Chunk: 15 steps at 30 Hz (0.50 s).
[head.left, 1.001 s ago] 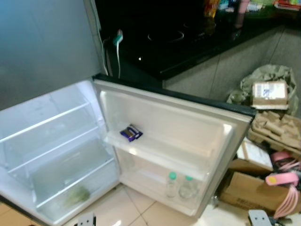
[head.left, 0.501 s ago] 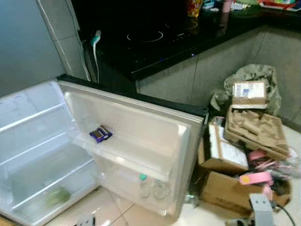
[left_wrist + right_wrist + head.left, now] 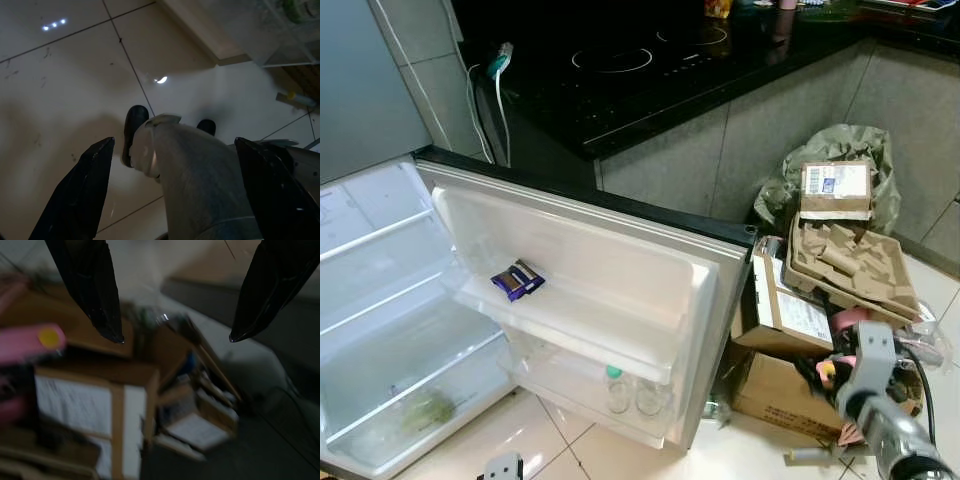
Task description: Restocking fridge
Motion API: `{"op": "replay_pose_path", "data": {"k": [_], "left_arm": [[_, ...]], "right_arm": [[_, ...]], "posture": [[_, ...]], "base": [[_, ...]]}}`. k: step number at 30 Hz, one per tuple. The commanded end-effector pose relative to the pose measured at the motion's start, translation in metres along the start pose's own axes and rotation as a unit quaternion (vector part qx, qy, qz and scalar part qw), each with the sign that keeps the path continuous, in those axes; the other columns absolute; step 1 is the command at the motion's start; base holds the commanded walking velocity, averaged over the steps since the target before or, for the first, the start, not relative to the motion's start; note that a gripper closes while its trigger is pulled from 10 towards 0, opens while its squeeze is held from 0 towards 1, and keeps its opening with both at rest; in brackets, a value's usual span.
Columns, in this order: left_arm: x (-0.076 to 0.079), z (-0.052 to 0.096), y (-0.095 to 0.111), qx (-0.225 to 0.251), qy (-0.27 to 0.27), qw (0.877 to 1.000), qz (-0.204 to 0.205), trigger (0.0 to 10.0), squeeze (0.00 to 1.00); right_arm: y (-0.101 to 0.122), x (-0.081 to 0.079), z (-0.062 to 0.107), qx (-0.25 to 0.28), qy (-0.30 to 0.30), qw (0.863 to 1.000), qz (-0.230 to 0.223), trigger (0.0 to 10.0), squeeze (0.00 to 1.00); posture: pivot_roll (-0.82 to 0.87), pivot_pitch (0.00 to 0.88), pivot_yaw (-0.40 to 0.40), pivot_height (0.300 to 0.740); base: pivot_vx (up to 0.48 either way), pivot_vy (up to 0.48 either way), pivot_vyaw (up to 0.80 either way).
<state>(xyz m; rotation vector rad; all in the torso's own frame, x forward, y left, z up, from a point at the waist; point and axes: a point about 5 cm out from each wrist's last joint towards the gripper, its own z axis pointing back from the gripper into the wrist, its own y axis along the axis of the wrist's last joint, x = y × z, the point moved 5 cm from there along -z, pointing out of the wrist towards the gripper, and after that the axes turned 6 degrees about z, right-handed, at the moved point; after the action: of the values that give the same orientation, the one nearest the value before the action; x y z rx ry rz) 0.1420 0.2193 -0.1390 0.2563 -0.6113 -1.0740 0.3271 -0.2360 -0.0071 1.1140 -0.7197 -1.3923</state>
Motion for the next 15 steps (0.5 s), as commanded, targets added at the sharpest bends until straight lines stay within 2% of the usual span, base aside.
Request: {"op": "replay_pose_path", "data": {"k": [1,3,6,8,11,15], "left_arm": [[-0.005,0.002,-0.004,-0.01,0.007,1.0,-0.005,10.0,0.0],[-0.004,0.002,-0.005,-0.012,0.005,1.0,-0.006,10.0,0.0],[-0.004,0.002,-0.006,-0.012,0.004,1.0,-0.006,10.0,0.0],[-0.003,0.002,-0.008,-0.016,0.003,1.0,-0.011,10.0,0.0],[-0.002,0.002,-0.009,-0.019,0.002,1.0,-0.016,10.0,0.0],[-0.001,0.002,-0.01,-0.02,-0.001,1.0,-0.017,10.0,0.0]], "right_arm": [[0.012,-0.008,-0.003,0.027,0.038,0.998,-0.03,10.0,0.0],[0.019,-0.019,-0.006,0.04,0.082,0.995,-0.043,10.0,0.0],[0.021,-0.023,-0.006,0.042,0.102,0.993,-0.046,10.0,0.0],[0.022,-0.041,-0.004,0.04,0.179,0.981,-0.058,10.0,0.0],[0.021,-0.049,-0.002,0.037,0.213,0.974,-0.062,10.0,0.0],[0.003,-0.082,0.015,-0.004,0.355,0.933,-0.056,10.0,0.0]], "posture": [[-0.07,0.0,-0.014,0.74],[-0.07,0.0,-0.015,0.74],[-0.07,0.0,-0.017,0.74],[-0.08,0.0,-0.018,0.74],[-0.08,0.0,-0.018,0.74],[-0.07,0.0,-0.019,0.74]], "base": [[0.0,0.0,0.0],[0.0,0.0,0.0],[0.0,0.0,0.0],[0.0,0.0,0.0],[0.0,0.0,0.0],[0.0,0.0,0.0]]}}
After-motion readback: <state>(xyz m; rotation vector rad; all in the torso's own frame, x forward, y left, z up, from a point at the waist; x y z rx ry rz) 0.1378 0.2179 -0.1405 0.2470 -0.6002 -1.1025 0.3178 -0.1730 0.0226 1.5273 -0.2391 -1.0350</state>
